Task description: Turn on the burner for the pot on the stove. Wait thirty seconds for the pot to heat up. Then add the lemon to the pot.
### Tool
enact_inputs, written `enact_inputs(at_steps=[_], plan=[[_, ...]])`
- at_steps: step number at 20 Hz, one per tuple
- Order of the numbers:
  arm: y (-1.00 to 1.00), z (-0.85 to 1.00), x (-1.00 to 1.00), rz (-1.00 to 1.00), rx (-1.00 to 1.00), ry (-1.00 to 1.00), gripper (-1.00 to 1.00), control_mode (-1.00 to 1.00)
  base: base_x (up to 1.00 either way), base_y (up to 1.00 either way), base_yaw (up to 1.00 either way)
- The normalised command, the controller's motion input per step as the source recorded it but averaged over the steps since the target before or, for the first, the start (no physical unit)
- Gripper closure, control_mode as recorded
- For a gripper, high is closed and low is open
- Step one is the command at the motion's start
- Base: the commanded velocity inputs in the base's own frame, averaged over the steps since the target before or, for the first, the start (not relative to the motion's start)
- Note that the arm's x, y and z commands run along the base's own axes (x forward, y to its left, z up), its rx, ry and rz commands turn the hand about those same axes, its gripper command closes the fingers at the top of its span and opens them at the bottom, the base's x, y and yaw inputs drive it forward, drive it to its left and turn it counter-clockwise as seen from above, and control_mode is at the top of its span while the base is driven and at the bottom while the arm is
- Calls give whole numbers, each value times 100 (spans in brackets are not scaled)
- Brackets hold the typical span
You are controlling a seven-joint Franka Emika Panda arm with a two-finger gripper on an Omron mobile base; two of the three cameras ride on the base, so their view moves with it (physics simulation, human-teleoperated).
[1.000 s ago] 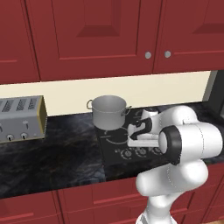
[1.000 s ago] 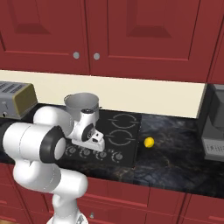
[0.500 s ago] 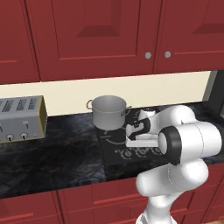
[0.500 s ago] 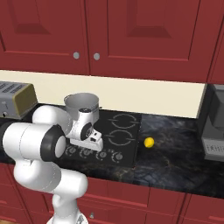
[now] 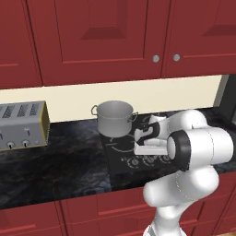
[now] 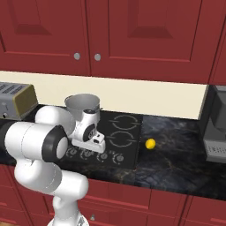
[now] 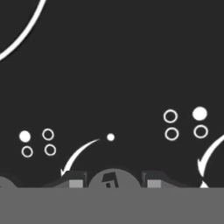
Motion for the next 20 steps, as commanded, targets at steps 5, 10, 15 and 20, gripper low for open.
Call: enact_inputs(at_steps=[5,10,15,20], plan=[[2,-4,-2,0,-1,1,100,-100,0,0,0],[3,-20,-9,21,0,3,100,-100,0,0,0],[-1,-16,-11,39,0,3,100,-100,0,0,0],[-8,-27,-26,41,0,0,100,-100,0,0,0]])
